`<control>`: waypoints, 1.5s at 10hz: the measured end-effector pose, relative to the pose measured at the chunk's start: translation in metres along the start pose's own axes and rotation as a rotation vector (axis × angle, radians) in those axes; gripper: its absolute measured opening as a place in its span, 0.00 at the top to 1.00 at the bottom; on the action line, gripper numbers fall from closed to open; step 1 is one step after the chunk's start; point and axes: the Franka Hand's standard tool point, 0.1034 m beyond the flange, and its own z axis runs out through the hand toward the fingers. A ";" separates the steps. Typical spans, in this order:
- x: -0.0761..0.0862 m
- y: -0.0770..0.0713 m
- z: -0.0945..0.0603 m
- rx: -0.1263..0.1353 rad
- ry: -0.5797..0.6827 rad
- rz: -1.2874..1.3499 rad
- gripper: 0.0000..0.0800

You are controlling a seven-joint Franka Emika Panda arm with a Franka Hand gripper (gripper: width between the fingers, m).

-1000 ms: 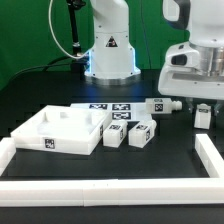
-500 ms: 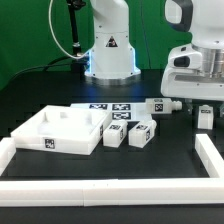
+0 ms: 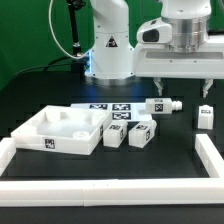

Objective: Assemble one leg

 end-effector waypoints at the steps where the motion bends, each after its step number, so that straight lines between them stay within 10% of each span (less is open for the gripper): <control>1: -0.001 -0.001 0.001 -0.001 -0.002 -0.005 0.19; 4: 0.000 0.000 0.001 0.000 -0.004 -0.002 0.19; 8: 0.054 0.053 -0.025 0.041 -0.012 -0.004 0.19; 12: 0.051 0.051 -0.022 0.038 -0.019 0.010 0.19; 15: 0.081 0.069 -0.003 0.034 -0.051 0.091 0.19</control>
Offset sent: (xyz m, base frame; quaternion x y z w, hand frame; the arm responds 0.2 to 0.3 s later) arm 0.0000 0.0000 0.0000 0.0000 0.0000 0.0000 1.0000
